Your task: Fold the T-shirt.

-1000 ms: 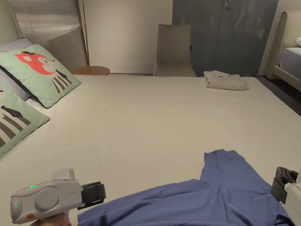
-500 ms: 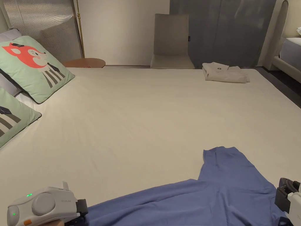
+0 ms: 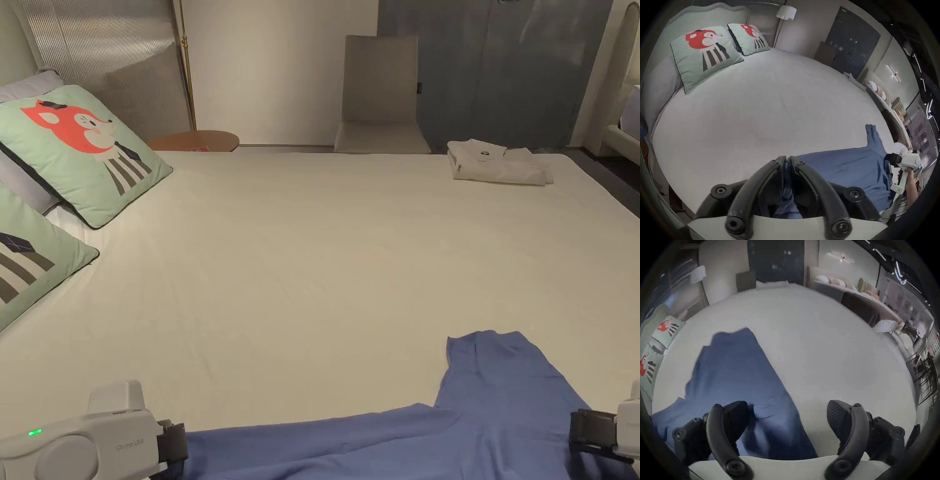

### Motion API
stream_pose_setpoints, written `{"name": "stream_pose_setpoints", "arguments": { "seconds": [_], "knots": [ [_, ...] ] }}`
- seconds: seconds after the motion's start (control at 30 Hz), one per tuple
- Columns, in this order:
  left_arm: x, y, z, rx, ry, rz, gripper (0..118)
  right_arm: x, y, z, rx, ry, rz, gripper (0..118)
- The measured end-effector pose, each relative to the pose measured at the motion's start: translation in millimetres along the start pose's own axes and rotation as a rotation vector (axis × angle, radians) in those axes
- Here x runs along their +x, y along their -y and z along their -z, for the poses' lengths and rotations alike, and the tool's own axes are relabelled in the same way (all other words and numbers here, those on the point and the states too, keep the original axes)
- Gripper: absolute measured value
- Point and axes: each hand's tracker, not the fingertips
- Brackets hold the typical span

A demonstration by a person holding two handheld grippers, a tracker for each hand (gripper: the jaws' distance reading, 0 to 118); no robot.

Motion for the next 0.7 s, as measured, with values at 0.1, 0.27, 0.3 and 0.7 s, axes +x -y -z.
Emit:
{"name": "stream_pose_setpoints", "arguments": {
  "seconds": [0.1,0.27,0.3,0.7],
  "knots": [
    [1.1,0.1,0.8,0.004,-0.011,0.012,4,-7.3,4.6,6.5,0.003,0.011,-0.009,89],
    [1.9,-1.2,1.0,0.015,-0.018,0.017,4,-14.4,14.1,-34.1,0.144,-0.093,-0.041,3],
    [2.4,-2.4,-1.0,0.022,-0.014,0.018,4,-15.1,17.8,-44.3,0.184,-0.103,-0.032,3],
    [6.1,-22.0,-92.2,0.366,0.065,0.036,4,-14.9,56.2,-223.6,0.75,-0.17,-0.015,3]
  ]
}}
